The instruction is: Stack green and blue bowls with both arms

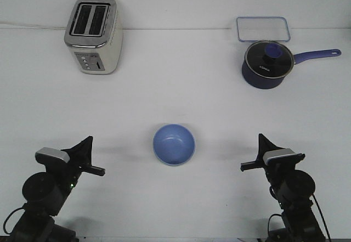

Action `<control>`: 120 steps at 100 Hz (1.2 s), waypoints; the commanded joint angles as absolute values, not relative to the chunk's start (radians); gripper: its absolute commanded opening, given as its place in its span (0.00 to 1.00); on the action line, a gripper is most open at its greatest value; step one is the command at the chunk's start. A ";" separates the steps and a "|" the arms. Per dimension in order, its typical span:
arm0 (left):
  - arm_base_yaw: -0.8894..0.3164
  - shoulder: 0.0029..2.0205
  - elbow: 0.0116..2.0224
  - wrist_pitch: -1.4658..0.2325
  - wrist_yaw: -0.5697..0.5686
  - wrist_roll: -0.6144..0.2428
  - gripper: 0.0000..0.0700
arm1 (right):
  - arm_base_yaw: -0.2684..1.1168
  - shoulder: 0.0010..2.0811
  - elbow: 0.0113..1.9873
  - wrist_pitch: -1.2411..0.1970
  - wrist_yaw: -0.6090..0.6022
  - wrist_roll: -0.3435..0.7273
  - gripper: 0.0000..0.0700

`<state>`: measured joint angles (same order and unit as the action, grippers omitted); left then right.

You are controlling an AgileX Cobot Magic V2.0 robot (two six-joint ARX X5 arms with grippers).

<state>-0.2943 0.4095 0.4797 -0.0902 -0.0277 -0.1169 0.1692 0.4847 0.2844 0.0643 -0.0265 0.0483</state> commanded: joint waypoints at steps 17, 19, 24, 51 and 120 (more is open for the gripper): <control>-0.239 0.286 0.342 0.059 -0.030 -0.089 0.02 | 0.171 0.485 0.291 0.075 -0.026 0.050 0.00; -0.234 0.269 0.325 0.067 -0.030 -0.091 0.02 | 0.171 0.485 0.291 0.075 -0.026 0.050 0.00; -0.220 0.227 0.281 0.086 -0.030 -0.092 0.02 | 0.171 0.485 0.291 0.075 -0.026 0.050 0.00; -0.151 0.046 0.118 0.102 -0.030 -0.099 0.02 | 0.171 0.485 0.291 0.075 -0.026 0.050 0.00; -0.128 0.003 0.038 0.124 -0.019 -0.099 0.02 | 0.171 0.485 0.291 0.075 -0.026 0.050 0.00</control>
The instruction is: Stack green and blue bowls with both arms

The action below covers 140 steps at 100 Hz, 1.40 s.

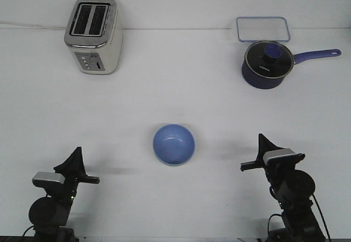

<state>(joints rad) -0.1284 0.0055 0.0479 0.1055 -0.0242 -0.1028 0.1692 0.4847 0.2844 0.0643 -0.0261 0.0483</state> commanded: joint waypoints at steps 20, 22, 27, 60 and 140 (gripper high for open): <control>-0.128 0.003 0.014 0.186 -0.019 -0.098 0.02 | 0.171 0.485 0.291 0.075 -0.026 0.050 0.00; -0.128 0.003 0.014 0.186 -0.019 -0.098 0.02 | 0.171 0.485 0.291 0.075 -0.026 0.050 0.00; -0.128 0.003 0.014 0.187 -0.019 -0.097 0.02 | 0.171 0.485 0.291 0.075 -0.026 0.050 0.00; -0.128 0.003 0.014 0.184 -0.019 -0.097 0.02 | 0.171 0.485 0.291 0.075 -0.026 0.050 0.00; -0.128 0.003 0.014 0.184 -0.019 -0.098 0.02 | 0.169 0.430 0.291 0.054 -0.026 0.046 0.00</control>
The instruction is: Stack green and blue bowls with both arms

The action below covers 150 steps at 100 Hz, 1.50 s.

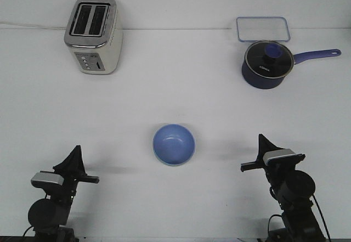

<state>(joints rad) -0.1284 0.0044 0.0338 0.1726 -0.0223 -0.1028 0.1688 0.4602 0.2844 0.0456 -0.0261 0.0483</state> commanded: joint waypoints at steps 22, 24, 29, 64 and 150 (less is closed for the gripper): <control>-0.128 0.003 0.014 0.184 -0.019 -0.098 0.02 | 0.158 0.278 0.270 0.052 -0.022 0.046 0.00; -0.128 0.003 0.014 0.184 -0.019 -0.097 0.02 | 0.155 0.262 0.265 0.052 -0.022 0.044 0.00; -0.128 0.003 0.014 0.184 -0.019 -0.097 0.02 | 0.144 0.220 0.248 0.051 -0.020 0.044 0.00; -0.128 0.003 0.014 0.184 -0.019 -0.097 0.02 | 0.027 0.001 0.144 -0.001 -0.018 0.044 0.00; -0.128 0.003 0.014 0.181 -0.019 -0.098 0.01 | -0.028 0.001 0.012 0.193 -0.027 0.056 0.00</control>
